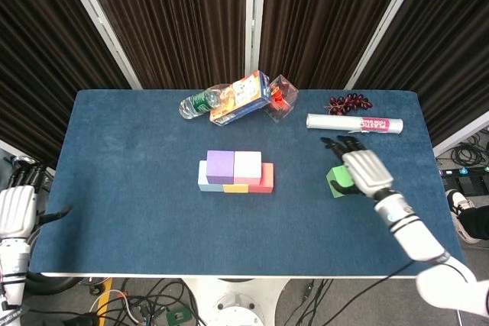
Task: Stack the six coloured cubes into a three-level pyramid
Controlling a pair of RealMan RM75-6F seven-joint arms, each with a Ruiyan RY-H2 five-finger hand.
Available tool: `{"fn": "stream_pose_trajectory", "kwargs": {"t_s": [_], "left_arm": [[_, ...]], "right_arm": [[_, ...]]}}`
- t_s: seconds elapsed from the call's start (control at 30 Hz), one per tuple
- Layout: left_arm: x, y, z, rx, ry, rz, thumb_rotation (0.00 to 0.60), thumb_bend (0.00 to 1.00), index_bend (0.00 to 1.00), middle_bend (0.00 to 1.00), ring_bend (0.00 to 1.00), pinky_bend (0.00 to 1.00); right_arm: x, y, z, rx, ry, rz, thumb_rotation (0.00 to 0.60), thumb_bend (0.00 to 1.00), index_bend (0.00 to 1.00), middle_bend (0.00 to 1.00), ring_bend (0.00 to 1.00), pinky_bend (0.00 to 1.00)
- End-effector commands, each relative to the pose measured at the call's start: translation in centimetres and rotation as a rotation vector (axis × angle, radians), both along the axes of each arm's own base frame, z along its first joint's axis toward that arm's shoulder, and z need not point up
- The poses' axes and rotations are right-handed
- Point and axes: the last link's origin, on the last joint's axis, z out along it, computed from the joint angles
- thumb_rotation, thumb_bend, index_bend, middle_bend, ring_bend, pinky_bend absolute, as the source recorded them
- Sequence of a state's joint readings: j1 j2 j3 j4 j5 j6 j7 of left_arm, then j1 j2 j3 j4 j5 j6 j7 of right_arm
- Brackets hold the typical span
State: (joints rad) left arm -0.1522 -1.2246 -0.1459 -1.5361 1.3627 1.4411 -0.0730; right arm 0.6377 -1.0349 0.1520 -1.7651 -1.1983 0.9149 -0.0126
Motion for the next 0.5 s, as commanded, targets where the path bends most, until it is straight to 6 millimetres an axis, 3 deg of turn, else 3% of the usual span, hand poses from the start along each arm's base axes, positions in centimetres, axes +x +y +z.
{"fn": "stream_pose_trajectory", "kwargs": {"t_s": [0.03,0.23,0.5], "left_arm": [[0.1,0.1,0.0,-0.004,-0.001,-0.003,0.6,0.09,0.15,0.16,0.13,0.12],[0.6,0.2,0.0,-0.006,0.001,-0.015,0.6,0.09,0.15,0.16,0.13,0.12],[0.9,0.4,0.0,-0.014,-0.002,-0.012,0.6,0.09,0.15,0.16,0.13,0.12]], "right_arm": [[-2.2,1.5,1.7,-0.02,0.102,-0.047,0.6,0.11,0.0,0.15,0.0,0.0],[-5.3,1.4,1.0,0.018,0.211,-0.094,0.6,0.03,0.0,0.12,0.0,0.0],[-6.8,-0.2,-1.5,0.016,0.253,-0.069,0.6,0.03,0.0,0.12,0.0,0.0]]}}
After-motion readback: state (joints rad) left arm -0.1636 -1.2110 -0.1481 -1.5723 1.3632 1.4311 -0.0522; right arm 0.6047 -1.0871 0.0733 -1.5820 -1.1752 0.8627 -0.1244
